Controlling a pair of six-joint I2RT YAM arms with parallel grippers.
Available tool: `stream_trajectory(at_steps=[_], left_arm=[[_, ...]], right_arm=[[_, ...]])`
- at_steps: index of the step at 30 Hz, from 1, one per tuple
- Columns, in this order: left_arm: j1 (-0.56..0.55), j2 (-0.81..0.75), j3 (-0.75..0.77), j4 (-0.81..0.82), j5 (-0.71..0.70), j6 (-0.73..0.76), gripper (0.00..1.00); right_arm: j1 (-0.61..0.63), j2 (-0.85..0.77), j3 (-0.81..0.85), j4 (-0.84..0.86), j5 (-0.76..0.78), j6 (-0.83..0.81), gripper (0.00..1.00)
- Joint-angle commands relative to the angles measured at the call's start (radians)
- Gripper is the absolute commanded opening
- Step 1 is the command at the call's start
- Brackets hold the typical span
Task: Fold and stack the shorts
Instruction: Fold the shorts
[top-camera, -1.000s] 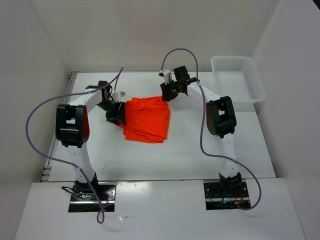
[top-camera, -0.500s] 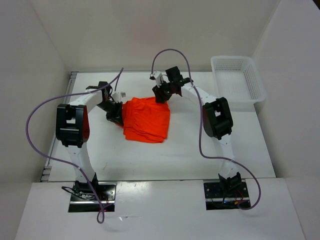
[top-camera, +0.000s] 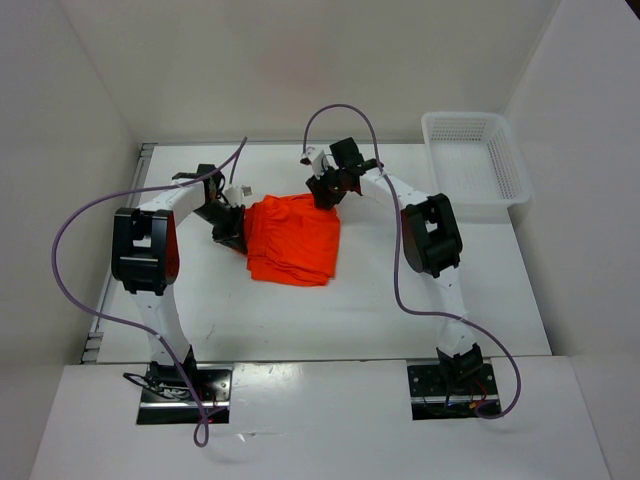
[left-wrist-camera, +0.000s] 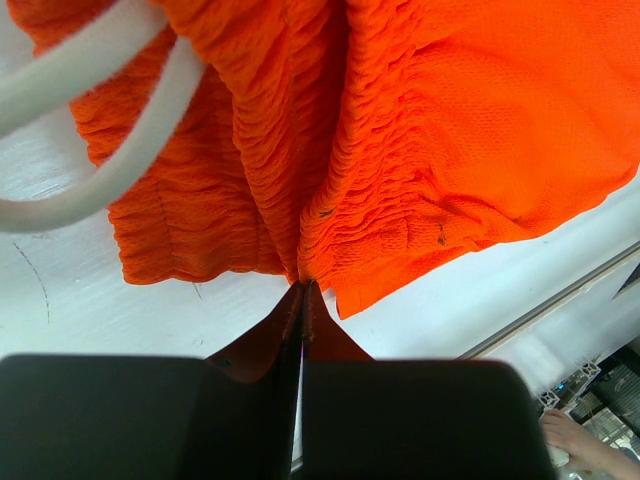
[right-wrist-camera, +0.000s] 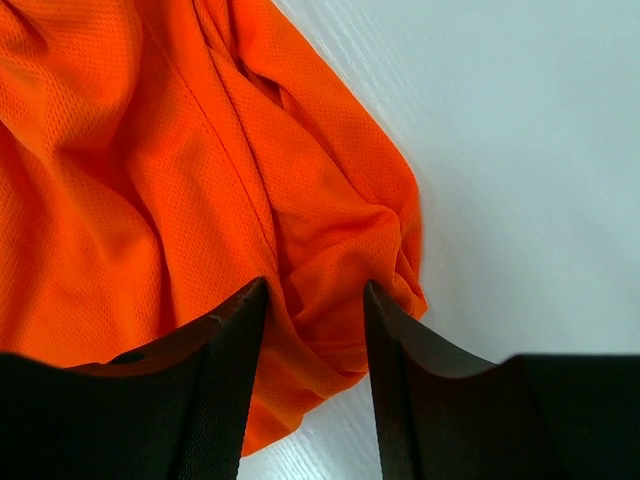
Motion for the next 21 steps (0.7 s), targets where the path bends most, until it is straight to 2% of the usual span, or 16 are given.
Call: stream_trajectory(at_steps=[1,2,3,5,6,7,13,21], left_arm=[[-0.005,-0.037,-0.009,-0.025,0.014,0.004,0.0],[-0.005,-0.037,-0.009,-0.025,0.014,0.004,0.0],[0.004,-0.037,-0.009,-0.025,0.014,0.004,0.0],[0.004,-0.037,-0.009,-0.034,0.014,0.004,0.0],[0.004,-0.037,-0.009,-0.034,0.014,0.004,0.0],[0.004,-0.037,-0.009,-0.034,0.005,0.004,0.0],[0.004,-0.056,-0.037,-0.054,-0.014,0.004,0.0],[0.004,-0.077,-0.111,-0.063,-0.089,0.004,0.0]], right_arm=[[0.003,0.007,-0.011,-0.016,-0.02,-0.054,0.46],[0.003,0.007,-0.011,-0.026,-0.021,-0.064,0.42],[0.003,0.007,-0.011,-0.036,-0.034,-0.074,0.31],[0.003,-0.002,-0.011,-0.036,-0.034,-0.074,0.17],[0.003,-0.002,-0.02,-0.024,-0.021,-0.074,0.04],[0.003,-0.002,-0.011,-0.024,-0.01,-0.062,0.0],[0.003,0.008,0.043,0.039,0.048,0.007,0.0],[0.003,0.036,0.142,0.192,0.242,0.254,0.0]])
